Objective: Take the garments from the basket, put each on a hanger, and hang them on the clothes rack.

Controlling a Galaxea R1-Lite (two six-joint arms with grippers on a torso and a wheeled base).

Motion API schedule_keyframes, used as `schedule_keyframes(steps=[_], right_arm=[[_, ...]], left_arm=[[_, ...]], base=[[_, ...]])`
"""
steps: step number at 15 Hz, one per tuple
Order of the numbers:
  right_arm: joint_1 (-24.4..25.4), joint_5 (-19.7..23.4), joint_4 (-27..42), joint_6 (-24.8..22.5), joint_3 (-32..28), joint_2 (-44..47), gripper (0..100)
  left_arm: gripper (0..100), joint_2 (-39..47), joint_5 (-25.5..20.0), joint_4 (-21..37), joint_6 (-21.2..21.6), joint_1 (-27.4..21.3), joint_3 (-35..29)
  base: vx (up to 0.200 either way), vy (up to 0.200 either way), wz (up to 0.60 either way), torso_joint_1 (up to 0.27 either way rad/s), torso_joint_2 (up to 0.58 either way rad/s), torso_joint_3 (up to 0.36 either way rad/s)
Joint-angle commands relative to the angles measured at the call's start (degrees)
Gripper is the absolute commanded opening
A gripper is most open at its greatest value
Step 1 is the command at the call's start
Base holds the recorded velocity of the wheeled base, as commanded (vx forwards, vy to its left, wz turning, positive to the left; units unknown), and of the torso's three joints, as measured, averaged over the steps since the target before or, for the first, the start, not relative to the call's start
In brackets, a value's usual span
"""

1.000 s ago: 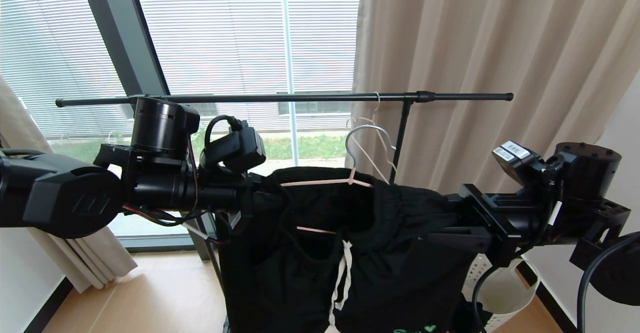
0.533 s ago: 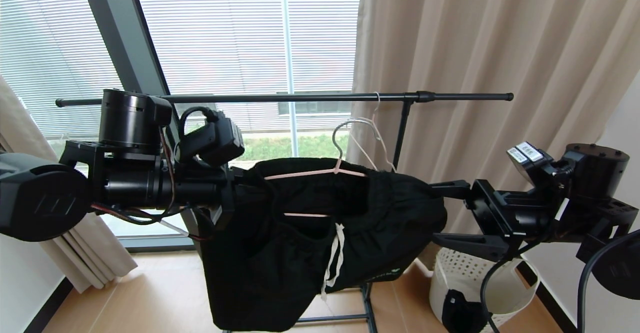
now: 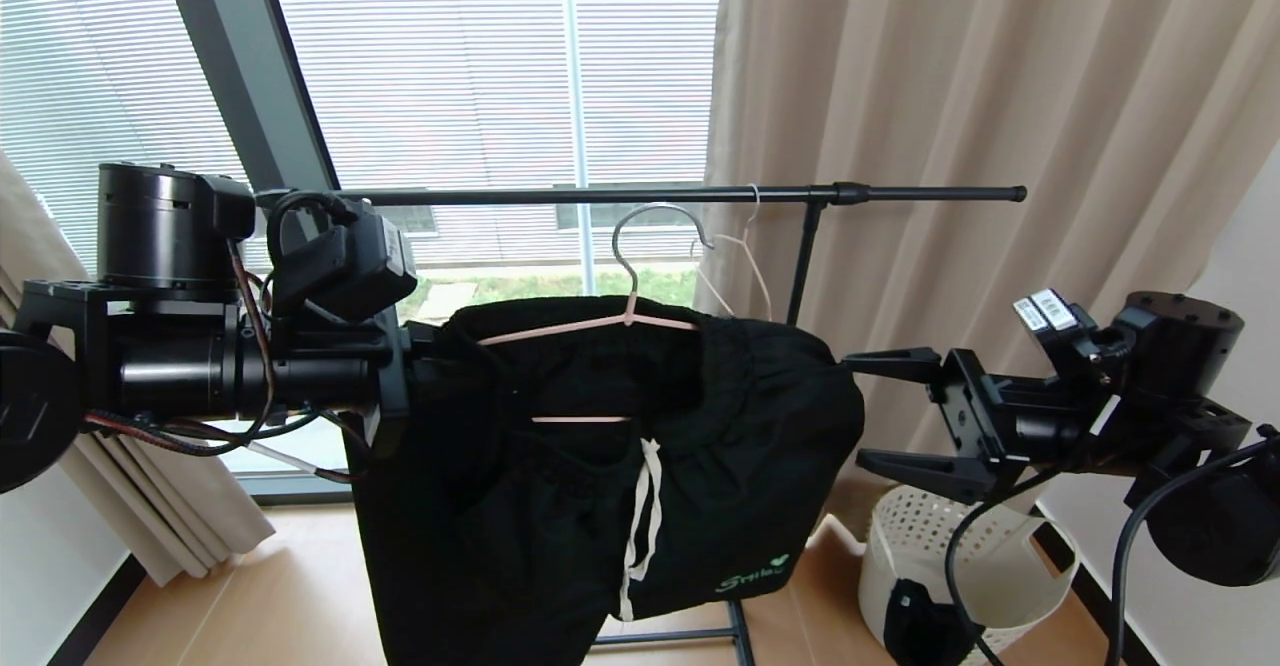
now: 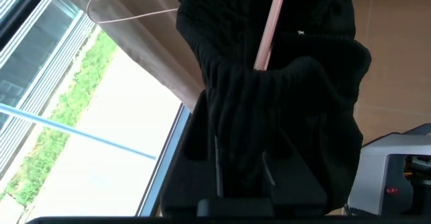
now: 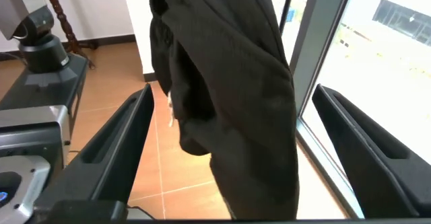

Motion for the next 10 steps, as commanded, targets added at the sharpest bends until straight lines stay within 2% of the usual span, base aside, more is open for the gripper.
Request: schedule_keyframes(steps=[1,3,6,10], right_arm=[[0.07,0.26,-4.21,-0.21,0.51,6.14,100],[-0.02,0.26,-5.62,-0.03,0.51,7.81,100],[0.51,0.35,-5.62,-0.03,0.42,10.18,100],[1.91,0.26,-5.8,0.23,-0.55,15.81,100]], left_arm=[[0,-0.67,-0.4,-0.01,-0.02,1.12,0.11],[0,-1.37,-1.37,-0.01,-0.2,1.39,0.64],[0,-1.63,-2.51,-0.1,-3.45,1.39,0.55],[0,-3.39,-2.78,-0.1,-3.8,1.04,1.08]], base=[[0.0,0.0,0.0,0.0,0.0,0.0],[0.0,0.0,0.0,0.0,0.0,0.0],[0.0,0.0,0.0,0.0,0.0,0.0],[0.0,0.0,0.0,0.0,0.0,0.0]])
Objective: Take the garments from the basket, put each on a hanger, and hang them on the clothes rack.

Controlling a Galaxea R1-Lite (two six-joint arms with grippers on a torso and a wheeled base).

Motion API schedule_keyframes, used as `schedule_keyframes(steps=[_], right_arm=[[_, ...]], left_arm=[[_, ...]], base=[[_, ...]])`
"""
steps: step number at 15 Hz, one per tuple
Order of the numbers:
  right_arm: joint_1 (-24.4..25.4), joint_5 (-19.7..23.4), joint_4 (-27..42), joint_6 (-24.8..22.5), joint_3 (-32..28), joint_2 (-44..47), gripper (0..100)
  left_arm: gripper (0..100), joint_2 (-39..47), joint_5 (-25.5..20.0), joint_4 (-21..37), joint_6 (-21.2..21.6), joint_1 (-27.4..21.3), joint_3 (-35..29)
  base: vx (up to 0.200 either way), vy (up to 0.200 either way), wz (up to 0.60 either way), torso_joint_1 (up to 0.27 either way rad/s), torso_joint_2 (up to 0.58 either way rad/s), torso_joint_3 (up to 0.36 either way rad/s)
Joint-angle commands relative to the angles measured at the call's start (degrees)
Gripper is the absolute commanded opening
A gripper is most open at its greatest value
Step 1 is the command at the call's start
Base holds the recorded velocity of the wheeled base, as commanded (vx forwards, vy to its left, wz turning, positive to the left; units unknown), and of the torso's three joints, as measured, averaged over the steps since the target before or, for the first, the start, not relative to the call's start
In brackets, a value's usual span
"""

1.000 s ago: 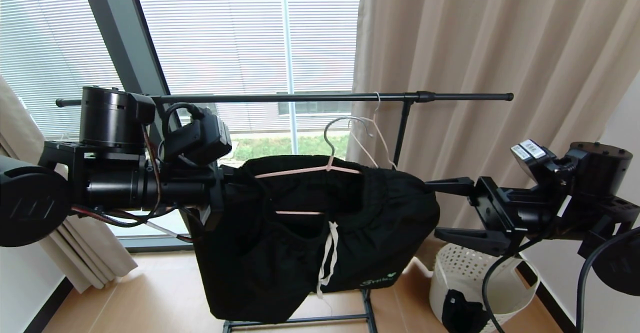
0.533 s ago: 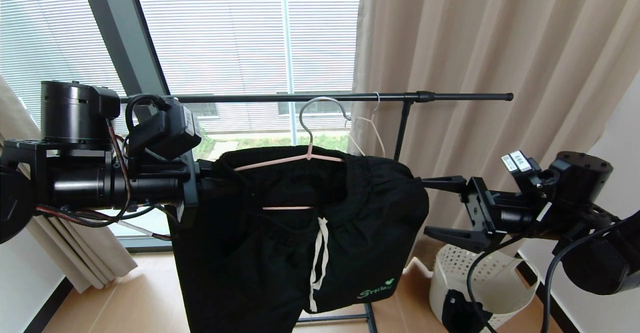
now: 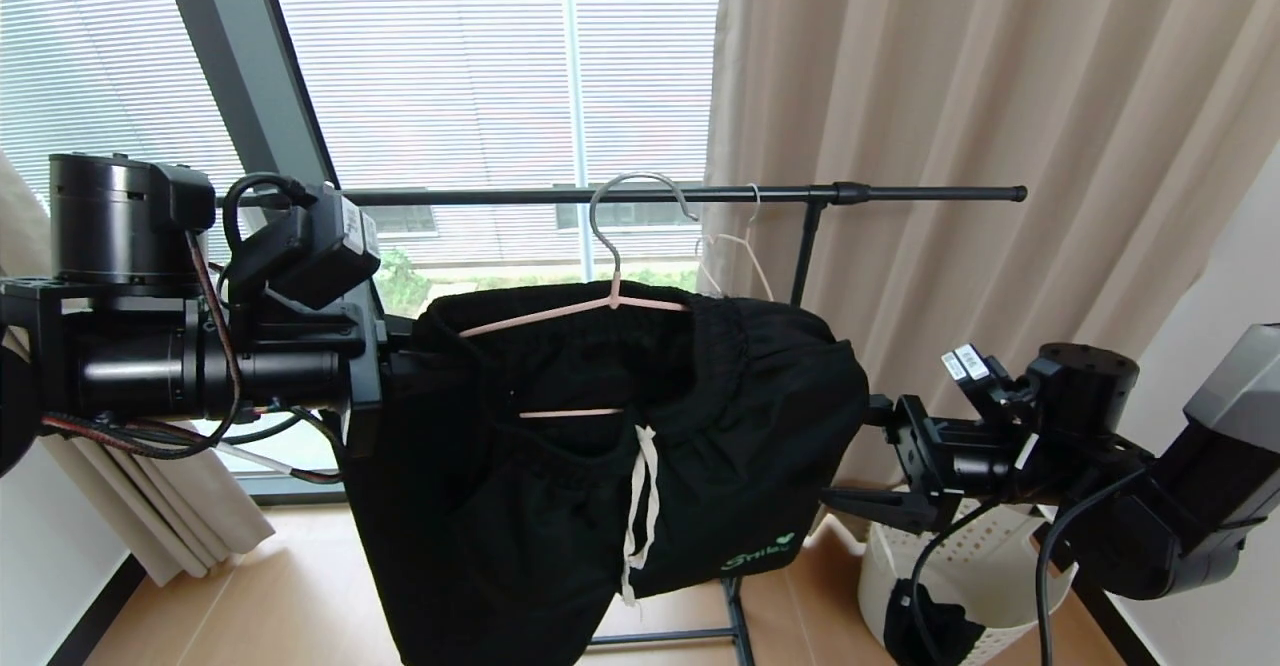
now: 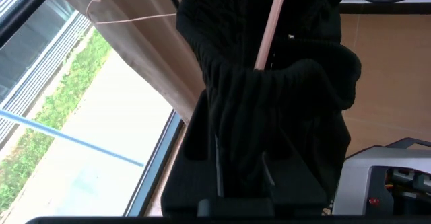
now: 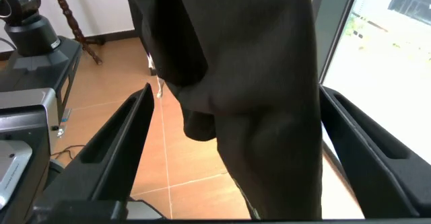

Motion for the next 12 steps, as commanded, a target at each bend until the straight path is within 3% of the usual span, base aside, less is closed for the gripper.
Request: schedule_keyframes(steps=[1,6,7,12], right_arm=[[0.78,-0.07,-0.04,0.12,-0.94,4.42,100],[0.78,-0.16,-0.04,0.12,-2.0,7.06,100],[0.78,-0.16,-0.04,0.12,-2.0,7.06,0],[0.25,-0.24,0.14,0.56,-3.23,7.15,0]], left_arm=[[0,-1.64,-0.1,-0.06,0.0,-0.22,0.25],[0,-4.01,-1.06,0.03,-0.09,-0.4,1.22],[0,-4.1,-1.06,0.03,-0.09,-0.48,1.39],[0,-5.42,-1.06,0.03,-0.61,0.13,1.57]], base=[[0.0,0.0,0.0,0.0,0.0,0.0],[0.0,0.0,0.0,0.0,0.0,0.0],[0.0,0.0,0.0,0.0,0.0,0.0],[0.0,0.0,0.0,0.0,0.0,0.0]])
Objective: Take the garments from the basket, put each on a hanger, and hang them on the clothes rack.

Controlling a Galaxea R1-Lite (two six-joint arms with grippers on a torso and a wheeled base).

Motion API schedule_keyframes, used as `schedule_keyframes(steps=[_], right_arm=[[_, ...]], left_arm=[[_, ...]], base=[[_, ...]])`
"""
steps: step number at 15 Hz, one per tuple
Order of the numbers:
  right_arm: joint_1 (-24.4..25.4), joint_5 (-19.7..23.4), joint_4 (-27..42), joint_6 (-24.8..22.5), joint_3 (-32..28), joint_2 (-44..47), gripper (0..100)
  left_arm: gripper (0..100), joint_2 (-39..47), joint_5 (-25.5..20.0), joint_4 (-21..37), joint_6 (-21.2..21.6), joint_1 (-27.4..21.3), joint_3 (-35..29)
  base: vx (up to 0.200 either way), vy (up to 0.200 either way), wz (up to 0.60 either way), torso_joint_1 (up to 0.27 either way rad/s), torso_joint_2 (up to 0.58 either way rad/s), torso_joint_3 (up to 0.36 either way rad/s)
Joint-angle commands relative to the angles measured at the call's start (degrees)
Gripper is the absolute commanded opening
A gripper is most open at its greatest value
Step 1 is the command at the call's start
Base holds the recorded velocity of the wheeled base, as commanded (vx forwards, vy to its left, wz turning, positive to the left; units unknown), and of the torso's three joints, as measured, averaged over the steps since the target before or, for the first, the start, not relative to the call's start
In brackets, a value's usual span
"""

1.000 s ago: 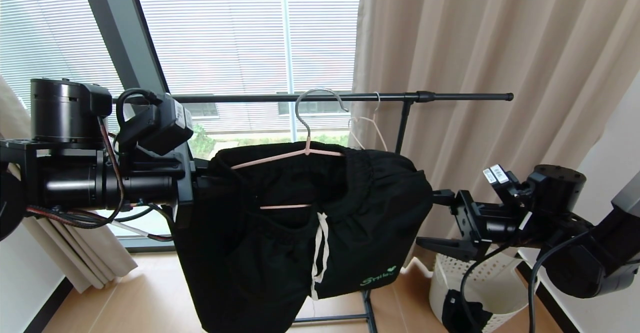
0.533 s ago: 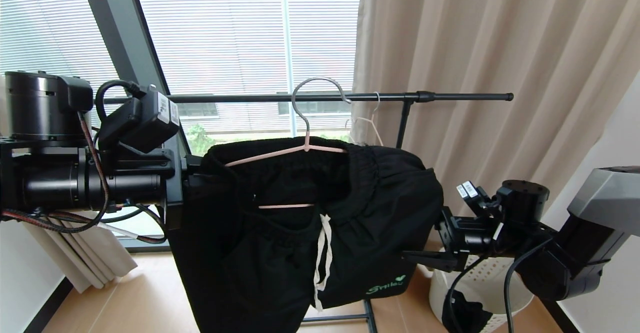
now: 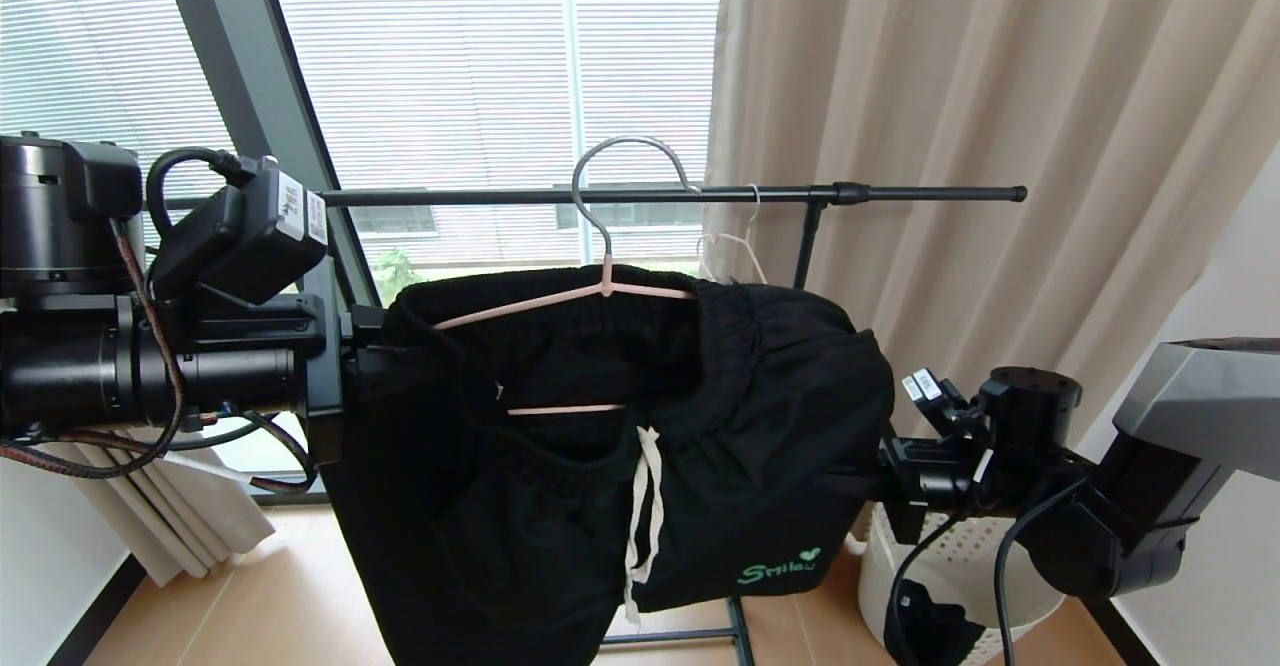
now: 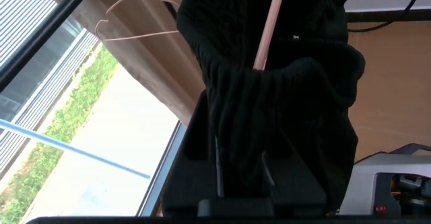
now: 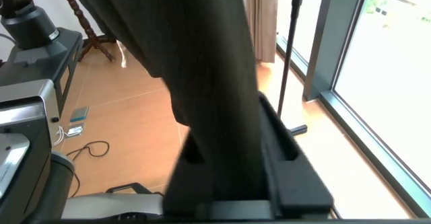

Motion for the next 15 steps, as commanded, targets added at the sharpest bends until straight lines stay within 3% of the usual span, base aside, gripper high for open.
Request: schedule_keyframes(steps=[1,6,15], right_arm=[[-0.91,-0.03,0.0,0.36,-0.45,0.1,0],[-4.42,-0.03,0.0,0.71,-1.77,0.01,0],[-5.39,-0.11,0.27,1.06,-1.86,-0.07,0]], left_arm=[[0,-1.23,0.02,0.0,-0.78,0.33,0.57],[0,-2.64,-0.07,0.0,-1.31,5.17,1.71],[0,-2.9,-1.03,-0.08,-1.49,7.72,1.98]], base=[[0.0,0.0,0.0,0.0,0.0,0.0],[0.0,0.0,0.0,0.0,0.0,0.0],[0.0,0.0,0.0,0.0,0.0,0.0]])
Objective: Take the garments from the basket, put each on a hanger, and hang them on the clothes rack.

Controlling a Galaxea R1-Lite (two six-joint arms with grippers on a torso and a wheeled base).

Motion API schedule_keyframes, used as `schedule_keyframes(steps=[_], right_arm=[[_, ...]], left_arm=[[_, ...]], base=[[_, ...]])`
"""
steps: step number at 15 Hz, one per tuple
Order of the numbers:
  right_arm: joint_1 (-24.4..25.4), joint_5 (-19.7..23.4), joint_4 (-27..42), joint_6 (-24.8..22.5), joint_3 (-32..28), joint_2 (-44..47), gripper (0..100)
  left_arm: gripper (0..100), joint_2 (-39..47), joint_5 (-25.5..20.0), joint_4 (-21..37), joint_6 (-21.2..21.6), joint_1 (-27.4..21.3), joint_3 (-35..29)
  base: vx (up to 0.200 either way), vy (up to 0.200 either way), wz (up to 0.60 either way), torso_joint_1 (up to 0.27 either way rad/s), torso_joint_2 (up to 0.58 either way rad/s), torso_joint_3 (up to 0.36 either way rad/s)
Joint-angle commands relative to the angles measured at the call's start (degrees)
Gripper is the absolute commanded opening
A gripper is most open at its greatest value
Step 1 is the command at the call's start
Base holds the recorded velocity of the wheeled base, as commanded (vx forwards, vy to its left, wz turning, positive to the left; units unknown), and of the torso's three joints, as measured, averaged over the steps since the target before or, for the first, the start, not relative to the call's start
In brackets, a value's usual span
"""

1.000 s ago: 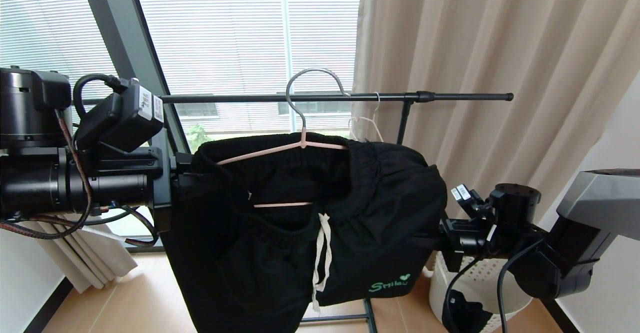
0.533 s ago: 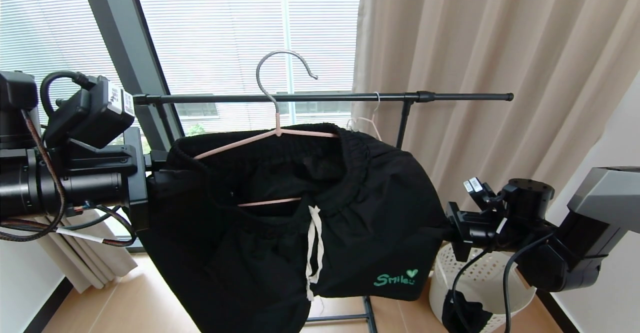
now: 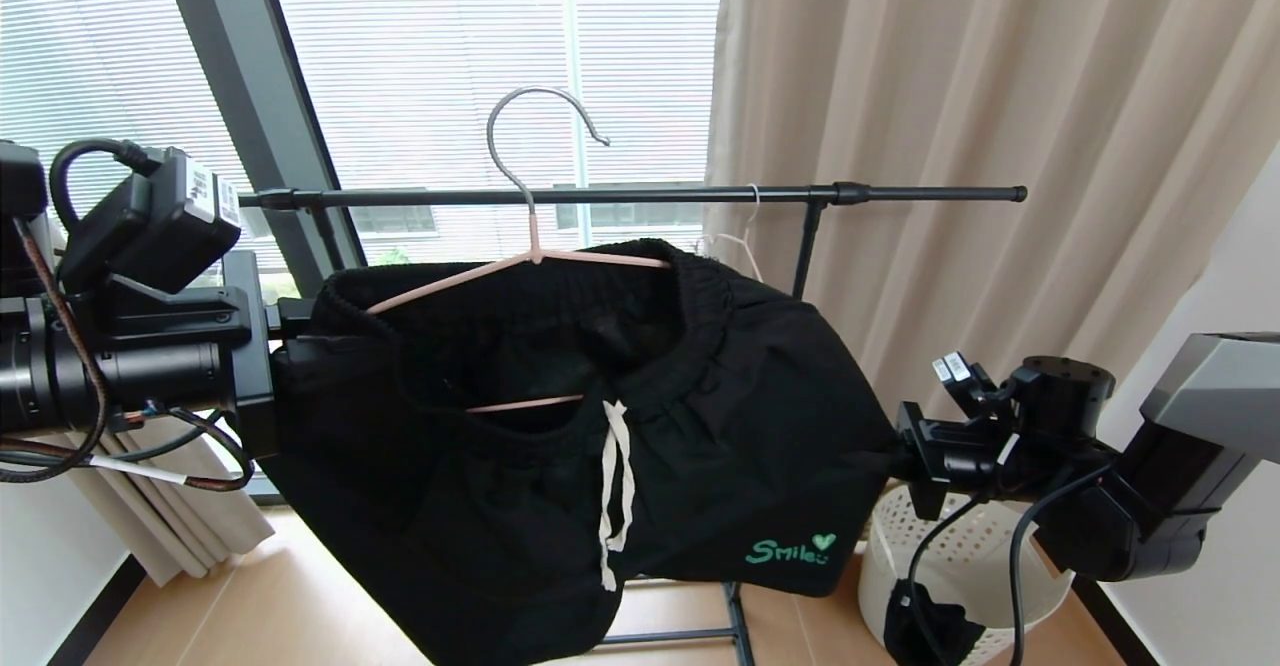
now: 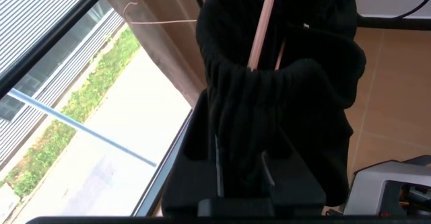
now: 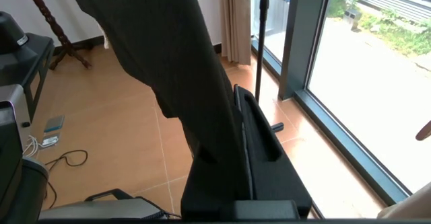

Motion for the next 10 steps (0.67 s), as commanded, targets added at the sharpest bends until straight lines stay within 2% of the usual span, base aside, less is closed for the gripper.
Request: schedule_keyframes(steps=[1,3,4,8,10], right_arm=[[0.01,-0.05,0.07,0.69,0.08,-0.29,0],[0.1,-0.05,-0.02,1.48,0.52,-0.38,0],[0.19,0.04,-0.02,1.48,0.78,-0.47,100],[0.45,-0.05,-0.46,0.87,0.87,-1.53,100],[0.54,-0.05,-0.46,0.95,1.31,-3.02,100]], left_arm=[[0,0.4,0.0,-0.04,-0.12,0.58,-0.06],[0,0.58,0.18,-0.04,-0.21,0.58,-0.06],[0,1.37,0.27,-0.21,-0.39,0.58,-0.24],[0,2.78,0.53,-0.3,-3.64,1.28,-0.24],[0,4.01,0.53,-0.39,-3.9,2.6,-0.24]], base=[[0.0,0.0,0.0,0.0,0.0,0.0],[0.0,0.0,0.0,0.0,0.0,0.0],[0.0,0.0,0.0,0.0,0.0,0.0],[0.0,0.0,0.0,0.0,0.0,0.0],[0.0,0.0,0.0,0.0,0.0,0.0]])
